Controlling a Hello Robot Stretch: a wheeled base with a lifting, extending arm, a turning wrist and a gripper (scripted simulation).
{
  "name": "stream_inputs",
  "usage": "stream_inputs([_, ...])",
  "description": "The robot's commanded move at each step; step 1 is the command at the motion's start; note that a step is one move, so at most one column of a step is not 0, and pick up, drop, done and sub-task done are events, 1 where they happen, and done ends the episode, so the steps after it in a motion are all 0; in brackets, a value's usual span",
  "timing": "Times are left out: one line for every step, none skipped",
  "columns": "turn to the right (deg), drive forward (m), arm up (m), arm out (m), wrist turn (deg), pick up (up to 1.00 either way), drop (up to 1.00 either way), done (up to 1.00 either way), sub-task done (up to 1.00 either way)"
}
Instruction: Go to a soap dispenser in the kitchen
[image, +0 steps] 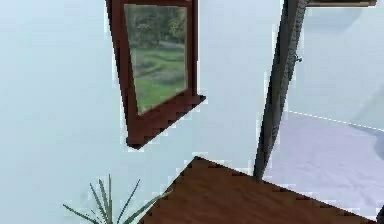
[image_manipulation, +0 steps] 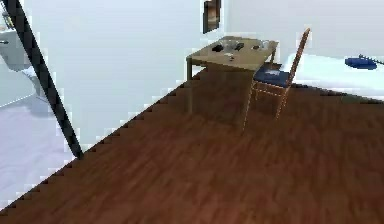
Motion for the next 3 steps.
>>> stream_inputs([42.0, 0.0, 0.0, 0.0, 0.0, 0.0, 0.0, 0.0, 0.0])
stream_inputs([0.0, 1.0, 0.0, 0.0, 0.0, 0.0, 0.0, 0.0, 0.0])
stream_inputs([3.0, 0.0, 0.0, 0.0, 0.0, 0.0, 0.0, 0.0, 0.0])
